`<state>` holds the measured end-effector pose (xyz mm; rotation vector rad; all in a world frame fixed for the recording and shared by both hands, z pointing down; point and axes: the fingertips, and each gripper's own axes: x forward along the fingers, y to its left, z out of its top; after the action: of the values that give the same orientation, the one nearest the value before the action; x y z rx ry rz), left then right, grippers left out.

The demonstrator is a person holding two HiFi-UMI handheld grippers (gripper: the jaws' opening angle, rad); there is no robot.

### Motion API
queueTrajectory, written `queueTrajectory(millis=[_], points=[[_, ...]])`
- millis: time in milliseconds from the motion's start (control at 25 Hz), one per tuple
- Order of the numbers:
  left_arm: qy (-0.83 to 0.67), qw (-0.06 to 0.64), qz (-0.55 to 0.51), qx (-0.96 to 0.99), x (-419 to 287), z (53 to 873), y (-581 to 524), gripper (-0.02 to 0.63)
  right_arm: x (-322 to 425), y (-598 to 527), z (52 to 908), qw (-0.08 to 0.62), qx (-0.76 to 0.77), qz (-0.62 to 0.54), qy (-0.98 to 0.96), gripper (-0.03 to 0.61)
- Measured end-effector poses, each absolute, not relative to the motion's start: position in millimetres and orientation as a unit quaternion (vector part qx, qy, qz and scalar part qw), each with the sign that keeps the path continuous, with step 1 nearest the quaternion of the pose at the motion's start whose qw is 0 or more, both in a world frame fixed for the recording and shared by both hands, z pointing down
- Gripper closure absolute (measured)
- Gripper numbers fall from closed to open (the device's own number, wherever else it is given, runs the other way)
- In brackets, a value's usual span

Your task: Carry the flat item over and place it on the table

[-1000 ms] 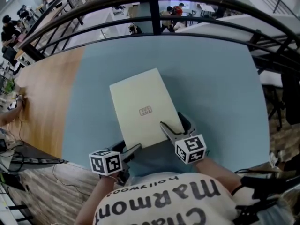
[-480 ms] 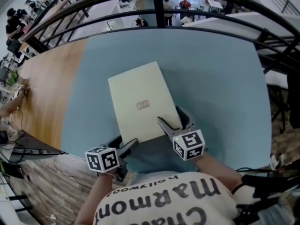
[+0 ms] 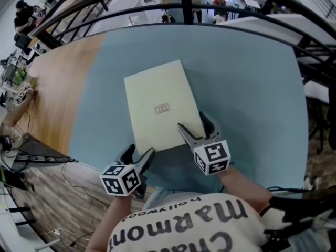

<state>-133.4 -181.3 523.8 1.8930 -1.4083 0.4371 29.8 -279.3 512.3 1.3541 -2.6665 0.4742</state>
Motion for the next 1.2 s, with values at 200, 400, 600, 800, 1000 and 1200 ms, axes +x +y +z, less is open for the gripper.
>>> queueTrajectory(millis=[200, 400, 600, 800, 1000, 1200], points=[[-0.569, 0.326, 0.162, 0.737, -133, 520, -182, 0.272, 29, -281, 513, 0.056, 0.441, 0.154, -0.883, 0.216], [-0.62, 0.297, 0.151, 0.711, -146, 521, -186, 0.197, 29, -287, 514, 0.054, 0.44, 0.157, -0.883, 0.216], [-0.621, 0.293, 0.156, 0.71, -141, 517, -184, 0.196, 29, -287, 513, 0.057, 0.426, 0.158, -0.889, 0.216], [-0.599, 0.243, 0.216, 0.732, -142, 503, -175, 0.251, 29, -289, 514, 0.057, 0.42, 0.163, -0.891, 0.216], [-0.585, 0.208, 0.161, 0.767, -134, 472, -147, 0.373, 45, -280, 508, 0.09, 0.447, 0.144, -0.878, 0.216], [-0.512, 0.241, 0.17, 0.807, -103, 481, -91, 0.612, 60, -246, 508, 0.125, 0.45, 0.159, -0.87, 0.216]])
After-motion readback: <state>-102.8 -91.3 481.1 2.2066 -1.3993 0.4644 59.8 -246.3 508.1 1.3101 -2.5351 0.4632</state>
